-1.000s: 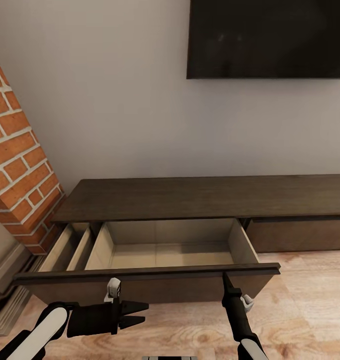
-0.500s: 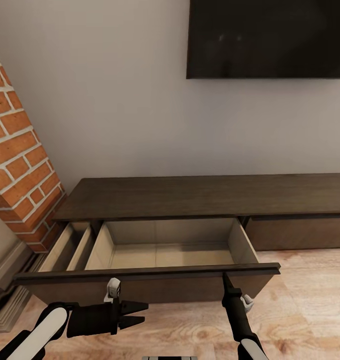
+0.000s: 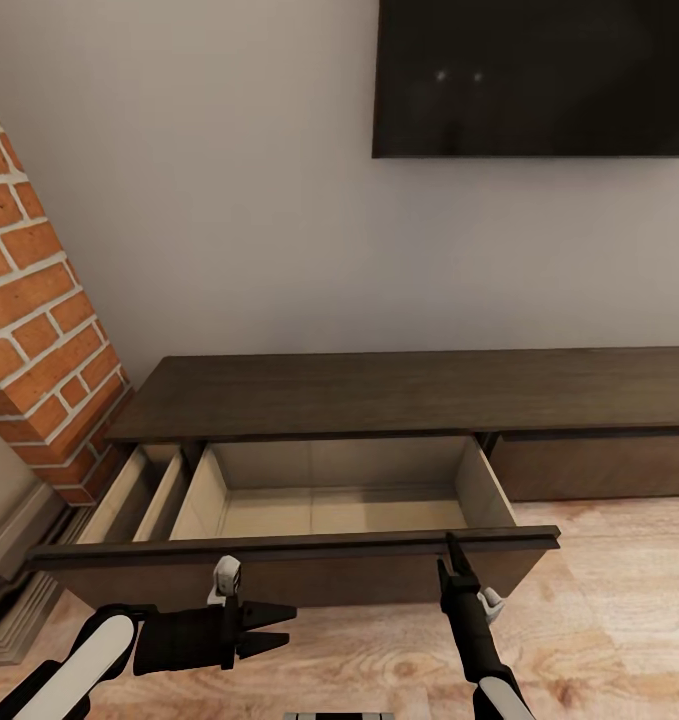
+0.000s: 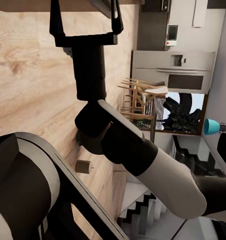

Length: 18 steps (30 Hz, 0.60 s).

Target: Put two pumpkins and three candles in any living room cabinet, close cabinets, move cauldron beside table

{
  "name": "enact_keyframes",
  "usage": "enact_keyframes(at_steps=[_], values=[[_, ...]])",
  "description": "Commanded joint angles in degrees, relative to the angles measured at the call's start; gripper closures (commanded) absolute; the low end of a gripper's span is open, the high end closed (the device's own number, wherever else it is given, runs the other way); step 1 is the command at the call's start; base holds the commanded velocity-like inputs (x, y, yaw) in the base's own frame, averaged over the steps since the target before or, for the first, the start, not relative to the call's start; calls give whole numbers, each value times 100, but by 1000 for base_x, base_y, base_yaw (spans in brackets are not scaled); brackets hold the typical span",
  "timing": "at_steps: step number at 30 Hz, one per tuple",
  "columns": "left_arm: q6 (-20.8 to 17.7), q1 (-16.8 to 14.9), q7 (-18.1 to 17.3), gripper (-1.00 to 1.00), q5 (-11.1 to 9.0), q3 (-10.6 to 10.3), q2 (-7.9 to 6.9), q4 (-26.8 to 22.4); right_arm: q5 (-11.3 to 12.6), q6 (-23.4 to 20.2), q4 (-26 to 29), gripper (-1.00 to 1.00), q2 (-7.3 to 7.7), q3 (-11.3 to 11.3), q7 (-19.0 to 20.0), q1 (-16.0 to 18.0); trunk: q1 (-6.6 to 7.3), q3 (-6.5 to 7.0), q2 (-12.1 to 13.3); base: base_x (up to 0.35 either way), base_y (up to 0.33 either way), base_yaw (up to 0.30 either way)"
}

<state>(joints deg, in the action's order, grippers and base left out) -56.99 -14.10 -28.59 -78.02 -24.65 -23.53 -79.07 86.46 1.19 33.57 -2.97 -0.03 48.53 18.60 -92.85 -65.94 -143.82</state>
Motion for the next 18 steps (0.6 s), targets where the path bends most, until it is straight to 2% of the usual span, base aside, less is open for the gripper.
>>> enact_keyframes(at_steps=[1, 6, 13, 18], values=[[-5, -5, -33, -100, 15, -7, -4, 2, 8, 7, -5, -100, -2, 2, 11, 3, 1, -4, -2, 0, 0, 0], [-5, -5, -33, -100, 17, -5, -3, 0, -2, -24, -14, -100, 7, 3, -9, 3, 1, -4, -2, 0, 0, 0], [-5, -5, -33, -100, 11, 0, -10, 5, -1, -603, -59, -100, 15, 3, -45, 3, 1, -4, -2, -79, 0, 0], [-6, -5, -40, -100, 4, 4, -12, 6, -2, -821, -70, -100, 16, 11, -323, 3, 1, -4, -2, -22, 0, 0]])
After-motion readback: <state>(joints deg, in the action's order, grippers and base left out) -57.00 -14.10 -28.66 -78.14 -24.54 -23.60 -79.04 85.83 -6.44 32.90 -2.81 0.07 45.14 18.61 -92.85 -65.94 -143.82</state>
